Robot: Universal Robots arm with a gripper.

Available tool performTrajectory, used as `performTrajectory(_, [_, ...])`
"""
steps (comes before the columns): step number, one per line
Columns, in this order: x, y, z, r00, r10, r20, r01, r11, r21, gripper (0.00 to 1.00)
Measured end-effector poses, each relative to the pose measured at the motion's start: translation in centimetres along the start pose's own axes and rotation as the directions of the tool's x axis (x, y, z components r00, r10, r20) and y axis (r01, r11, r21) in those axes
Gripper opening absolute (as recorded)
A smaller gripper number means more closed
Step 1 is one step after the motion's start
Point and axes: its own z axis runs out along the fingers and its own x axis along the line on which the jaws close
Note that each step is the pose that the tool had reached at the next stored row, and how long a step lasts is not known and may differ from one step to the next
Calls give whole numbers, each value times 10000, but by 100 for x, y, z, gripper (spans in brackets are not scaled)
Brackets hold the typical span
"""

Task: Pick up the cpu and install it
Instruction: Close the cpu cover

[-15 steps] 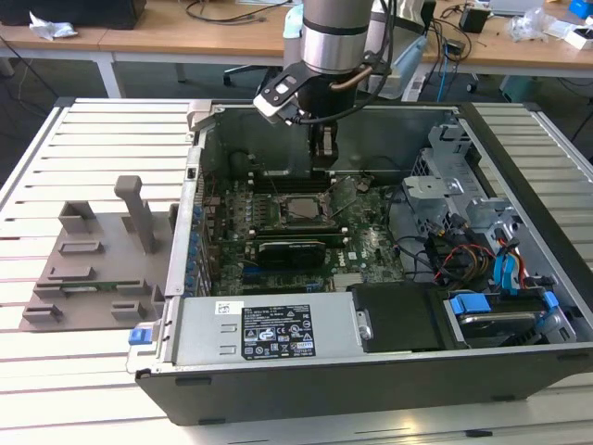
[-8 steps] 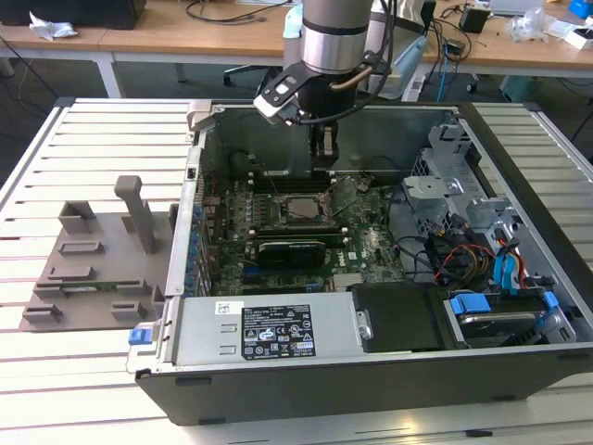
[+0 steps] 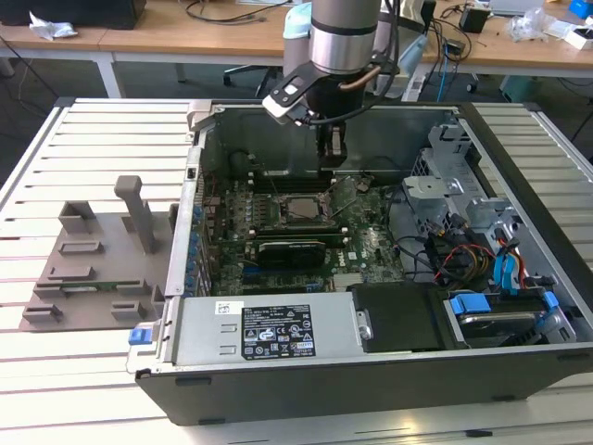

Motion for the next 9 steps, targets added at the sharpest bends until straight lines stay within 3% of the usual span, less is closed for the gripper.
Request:
performTrajectory(4, [3,146,-11,10000,-2,1,2,10000,14,11])
performTrajectory(7, [5,217,-26,10000,-3,-2,3,10000,29,11])
performTrajectory(9, [10,311,-27,10000,-7,-4,7,10000,86,11])
